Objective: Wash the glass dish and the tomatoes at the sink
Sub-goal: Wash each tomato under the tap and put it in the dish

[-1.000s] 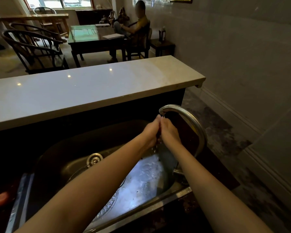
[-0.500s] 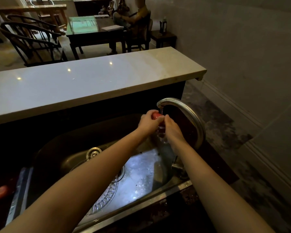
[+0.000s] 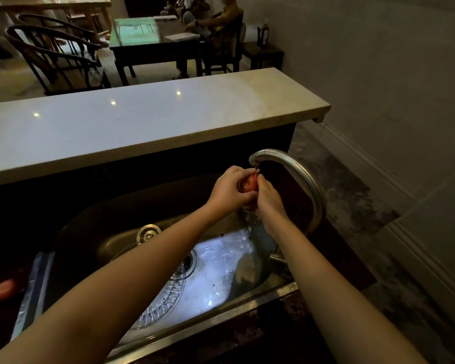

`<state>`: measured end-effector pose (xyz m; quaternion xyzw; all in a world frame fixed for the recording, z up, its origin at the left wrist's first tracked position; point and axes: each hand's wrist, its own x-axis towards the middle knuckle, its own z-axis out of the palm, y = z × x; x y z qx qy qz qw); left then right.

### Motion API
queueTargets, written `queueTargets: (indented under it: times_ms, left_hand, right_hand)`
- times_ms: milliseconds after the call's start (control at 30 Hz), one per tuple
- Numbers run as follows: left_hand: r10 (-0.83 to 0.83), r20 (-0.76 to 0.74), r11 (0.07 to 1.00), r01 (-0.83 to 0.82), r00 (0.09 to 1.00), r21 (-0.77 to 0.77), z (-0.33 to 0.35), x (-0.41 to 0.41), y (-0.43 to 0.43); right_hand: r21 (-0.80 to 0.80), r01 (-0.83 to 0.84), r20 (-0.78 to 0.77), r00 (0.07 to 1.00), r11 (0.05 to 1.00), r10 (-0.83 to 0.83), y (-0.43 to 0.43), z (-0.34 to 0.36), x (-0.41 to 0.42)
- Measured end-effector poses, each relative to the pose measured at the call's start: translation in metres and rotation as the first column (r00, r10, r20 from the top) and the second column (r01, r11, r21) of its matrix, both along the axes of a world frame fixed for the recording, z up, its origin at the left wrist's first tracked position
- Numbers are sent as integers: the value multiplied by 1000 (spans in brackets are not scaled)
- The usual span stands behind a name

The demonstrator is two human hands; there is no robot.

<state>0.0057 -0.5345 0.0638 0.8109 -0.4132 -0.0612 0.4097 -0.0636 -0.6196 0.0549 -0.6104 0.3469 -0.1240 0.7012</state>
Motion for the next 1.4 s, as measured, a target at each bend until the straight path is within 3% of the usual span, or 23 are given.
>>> queueTargets:
  times_ms: [100,300,433,567,700,900,1133,1267,1400]
  left_hand:
    - [-39,25,999,38,999,10,-2,4,4]
    - [-117,73,982,104,990,159,-4,13,13]
    - [-147,-20,942,146,989,301,-11,17,22]
    - [-132,-157,855,193,979,481,-34,12,42]
    - [-20,-420,826,252,907,504,-56,6,69]
    - [142,-580,853,199,802,483,-87,-1,117]
    - [376,-446,853,-117,812,508,-115,-1,192]
    - [519,-396,826,-327,757,459,-119,7,249]
    - [638,22,662,-563,770,494,-114,3,320]
  right_hand:
    - [-41,16,-30,999,999,-17,4,0,0]
    - [-105,-59,-248,968,993,32,14,8,-2]
    - [-29,-141,-338,933,990,123,19,1,-5]
    - [97,-307,-517,797,947,312,31,-21,-2]
    - [109,-434,-600,689,894,407,47,-49,4]
    - [140,-582,-639,565,801,522,82,-80,17]
    - [178,-773,-540,440,609,717,139,-98,44]
    - [175,-848,-471,375,501,798,180,-103,79]
    - [-29,-855,-460,472,518,752,215,-129,111]
